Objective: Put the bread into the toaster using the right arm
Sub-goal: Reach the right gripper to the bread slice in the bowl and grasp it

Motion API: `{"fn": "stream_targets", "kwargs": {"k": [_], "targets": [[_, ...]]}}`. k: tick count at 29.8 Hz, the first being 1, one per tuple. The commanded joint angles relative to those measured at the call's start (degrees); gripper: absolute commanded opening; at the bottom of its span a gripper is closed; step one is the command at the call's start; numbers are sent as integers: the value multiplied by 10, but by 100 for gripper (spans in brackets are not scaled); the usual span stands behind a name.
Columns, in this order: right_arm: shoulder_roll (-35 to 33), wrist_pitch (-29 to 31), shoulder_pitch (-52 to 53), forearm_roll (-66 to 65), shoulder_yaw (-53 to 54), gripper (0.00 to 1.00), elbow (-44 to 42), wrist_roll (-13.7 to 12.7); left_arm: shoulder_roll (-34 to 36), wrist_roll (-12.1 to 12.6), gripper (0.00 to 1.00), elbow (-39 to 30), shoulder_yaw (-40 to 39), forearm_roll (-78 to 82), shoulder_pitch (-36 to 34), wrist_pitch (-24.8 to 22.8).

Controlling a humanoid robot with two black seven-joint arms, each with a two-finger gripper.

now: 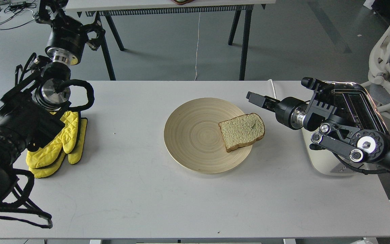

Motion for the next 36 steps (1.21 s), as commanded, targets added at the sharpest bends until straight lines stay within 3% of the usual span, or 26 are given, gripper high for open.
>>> {"fn": "stream_targets", "kwargs": {"k": [1,5,29,32,36], "targets": [[14,-6,-6,-28,-30,91,-18,-4,0,0,100,0,0,0,0,0],[14,-11,-15,-43,-47,80,-30,-6,-1,0,100,0,1,0,0,0],[63,-14,-73,-40,-6,68,-70,1,-1,0,100,0,0,0,0,0],[64,-13,-74,-40,-4,61,-70,1,-2,0,100,0,0,0,0,0],[63,-12,-74,-40,-12,35,-70,1,-2,0,100,0,0,0,0,0]]}}
